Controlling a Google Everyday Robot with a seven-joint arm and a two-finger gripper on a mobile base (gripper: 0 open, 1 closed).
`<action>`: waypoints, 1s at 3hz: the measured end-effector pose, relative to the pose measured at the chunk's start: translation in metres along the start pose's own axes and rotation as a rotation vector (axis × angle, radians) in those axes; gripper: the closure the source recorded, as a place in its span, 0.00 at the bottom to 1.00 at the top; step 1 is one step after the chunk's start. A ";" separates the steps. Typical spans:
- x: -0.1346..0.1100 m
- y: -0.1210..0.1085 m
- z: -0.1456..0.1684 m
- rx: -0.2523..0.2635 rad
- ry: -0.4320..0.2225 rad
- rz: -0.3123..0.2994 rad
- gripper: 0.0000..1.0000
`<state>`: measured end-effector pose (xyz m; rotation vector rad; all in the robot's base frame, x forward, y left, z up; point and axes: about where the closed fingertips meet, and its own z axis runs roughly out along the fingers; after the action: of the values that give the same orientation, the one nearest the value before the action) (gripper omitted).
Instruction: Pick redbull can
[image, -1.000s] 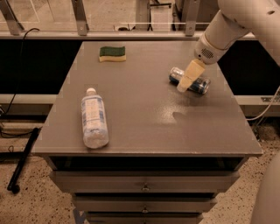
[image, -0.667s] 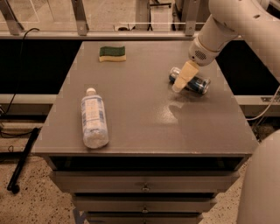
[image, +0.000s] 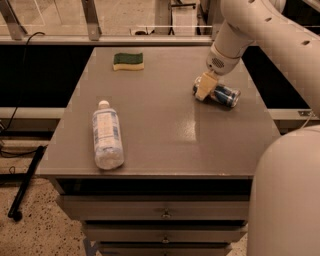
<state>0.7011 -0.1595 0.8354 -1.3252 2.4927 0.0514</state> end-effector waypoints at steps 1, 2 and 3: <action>-0.005 -0.001 -0.003 0.009 0.003 0.000 0.65; -0.015 -0.002 -0.025 0.036 -0.044 -0.021 0.88; -0.025 -0.004 -0.058 0.041 -0.186 -0.057 1.00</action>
Offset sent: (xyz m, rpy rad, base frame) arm 0.0018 0.0067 0.0671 0.0337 -0.1328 0.0334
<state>0.7022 -0.1521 0.8981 -1.3110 2.2878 0.1048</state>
